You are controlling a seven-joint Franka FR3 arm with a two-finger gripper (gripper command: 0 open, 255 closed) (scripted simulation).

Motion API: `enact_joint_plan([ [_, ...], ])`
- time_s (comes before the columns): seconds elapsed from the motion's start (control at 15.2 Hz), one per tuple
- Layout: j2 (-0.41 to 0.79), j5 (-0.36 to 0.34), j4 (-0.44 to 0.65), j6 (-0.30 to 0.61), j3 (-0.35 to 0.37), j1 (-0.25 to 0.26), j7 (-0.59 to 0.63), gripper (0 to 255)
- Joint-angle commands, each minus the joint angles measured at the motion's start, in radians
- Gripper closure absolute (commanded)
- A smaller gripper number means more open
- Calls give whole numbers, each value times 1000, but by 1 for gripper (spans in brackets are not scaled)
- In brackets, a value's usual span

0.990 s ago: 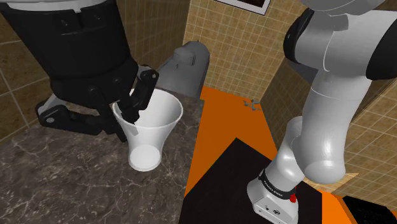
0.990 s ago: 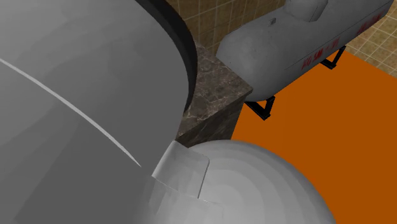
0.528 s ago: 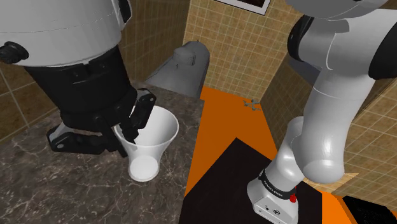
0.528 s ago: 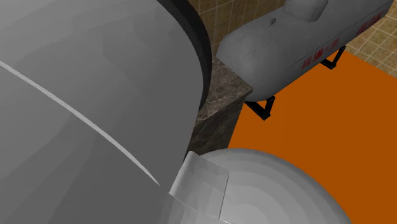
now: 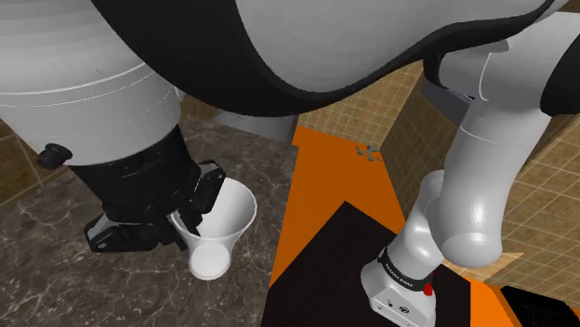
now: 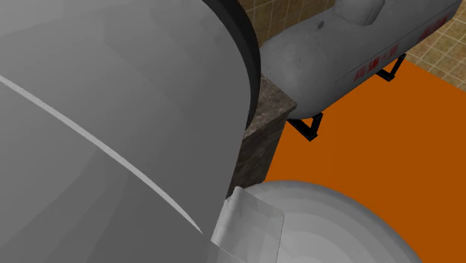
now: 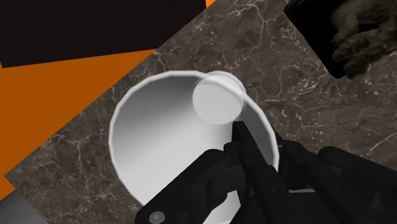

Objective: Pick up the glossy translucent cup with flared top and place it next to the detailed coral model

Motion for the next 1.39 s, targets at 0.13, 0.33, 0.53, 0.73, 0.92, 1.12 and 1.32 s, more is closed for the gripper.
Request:
enact_joint_plan([
  [0.13, 5, -4, -50, 53, -2, -3, 8, 255],
  [0.33, 8, -7, -87, 92, -4, -5, 13, 255],
  [0.53, 14, -11, -121, 130, -6, -7, 19, 255],
  [0.73, 23, -18, -152, 167, -8, -7, 26, 255],
  [0.92, 33, -26, -181, 203, -11, -6, 34, 255],
  [1.12, 46, -36, -208, 238, -15, -5, 44, 255],
  [1.32, 61, -47, -233, 272, -19, -3, 54, 255],
])
